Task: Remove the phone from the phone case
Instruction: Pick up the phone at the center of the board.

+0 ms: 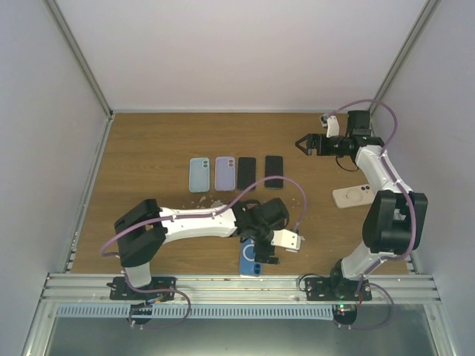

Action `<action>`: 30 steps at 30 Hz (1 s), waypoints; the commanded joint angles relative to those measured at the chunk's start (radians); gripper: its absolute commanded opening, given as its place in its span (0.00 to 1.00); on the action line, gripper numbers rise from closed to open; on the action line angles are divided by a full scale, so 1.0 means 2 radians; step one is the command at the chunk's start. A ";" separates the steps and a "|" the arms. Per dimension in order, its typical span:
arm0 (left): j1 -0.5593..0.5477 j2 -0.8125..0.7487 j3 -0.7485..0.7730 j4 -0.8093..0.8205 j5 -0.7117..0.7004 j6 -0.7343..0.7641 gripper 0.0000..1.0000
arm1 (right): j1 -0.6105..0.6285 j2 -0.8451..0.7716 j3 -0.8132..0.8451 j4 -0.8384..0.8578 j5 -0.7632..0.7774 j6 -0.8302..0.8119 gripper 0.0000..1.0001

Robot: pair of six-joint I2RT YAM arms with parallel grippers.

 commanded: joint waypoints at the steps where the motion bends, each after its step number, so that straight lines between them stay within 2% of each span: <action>1: -0.021 0.026 0.004 0.037 -0.042 0.014 0.99 | -0.007 -0.019 -0.009 0.011 -0.001 -0.008 1.00; 14: -0.037 0.042 -0.043 0.047 -0.107 0.058 0.99 | -0.013 -0.019 -0.013 0.014 -0.014 -0.005 1.00; 23: -0.037 -0.007 -0.117 0.056 -0.178 0.098 0.99 | -0.018 -0.017 -0.012 0.014 -0.019 -0.002 1.00; 30: -0.019 -0.083 -0.197 0.072 -0.221 0.129 0.99 | -0.022 -0.015 -0.013 0.014 -0.022 -0.002 1.00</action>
